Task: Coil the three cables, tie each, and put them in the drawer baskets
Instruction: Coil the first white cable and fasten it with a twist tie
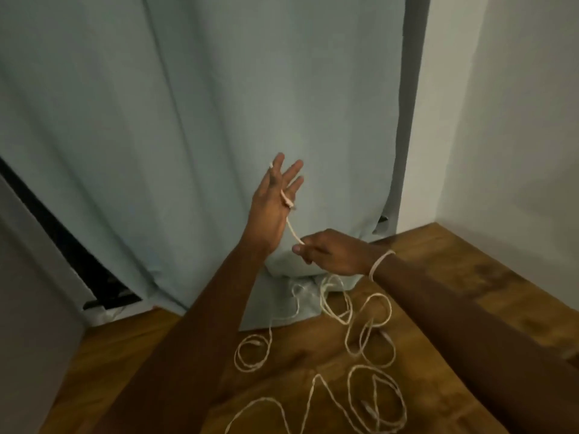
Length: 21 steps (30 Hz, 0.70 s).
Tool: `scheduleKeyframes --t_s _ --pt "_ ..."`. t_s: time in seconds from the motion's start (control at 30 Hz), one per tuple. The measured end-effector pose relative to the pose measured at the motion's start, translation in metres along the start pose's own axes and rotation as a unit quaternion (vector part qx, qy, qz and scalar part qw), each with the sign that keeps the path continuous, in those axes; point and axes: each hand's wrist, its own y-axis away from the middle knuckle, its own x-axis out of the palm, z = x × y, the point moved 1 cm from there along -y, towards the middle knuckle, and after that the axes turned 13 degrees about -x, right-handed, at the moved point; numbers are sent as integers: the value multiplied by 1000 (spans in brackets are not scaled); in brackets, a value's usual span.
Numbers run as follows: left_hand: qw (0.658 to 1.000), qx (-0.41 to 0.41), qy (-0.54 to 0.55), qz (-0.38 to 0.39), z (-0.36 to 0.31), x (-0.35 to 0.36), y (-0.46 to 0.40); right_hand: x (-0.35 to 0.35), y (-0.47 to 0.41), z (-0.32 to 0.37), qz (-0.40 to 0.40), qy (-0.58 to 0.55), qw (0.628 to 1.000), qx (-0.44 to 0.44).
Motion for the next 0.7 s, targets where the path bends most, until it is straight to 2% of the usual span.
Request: scheduleKeyframes --t_s 0.03,0.1,0.17,0.27,0.37,0.5,0.6,0.7 --pt "994 17 -101 -27 5 4 -1 -7 6 -3 -3 16 1000 -18" --pt "953 51 -295 -43 21 11 -1 -24 16 -9 -16 52 998 -44" --pt "921 55 -384 -34 34 20 -3 -43 25 -16 -34 75 995 -50" --pt "893 21 -450 -12 45 29 -6 -70 40 -28 -66 75 994 -43" --pt "890 -46 -452 29 52 27 -5 -94 48 -39 -92 53 994 -27" --pt "915 -105 -378 98 47 25 -2 -112 47 -46 -130 2 991 0" --pt "912 -158 -348 149 38 24 -1 -114 38 -47 -143 -12 990 2" --pt "927 -201 -256 186 32 13 1 -110 23 -45 -149 -34 988 7"
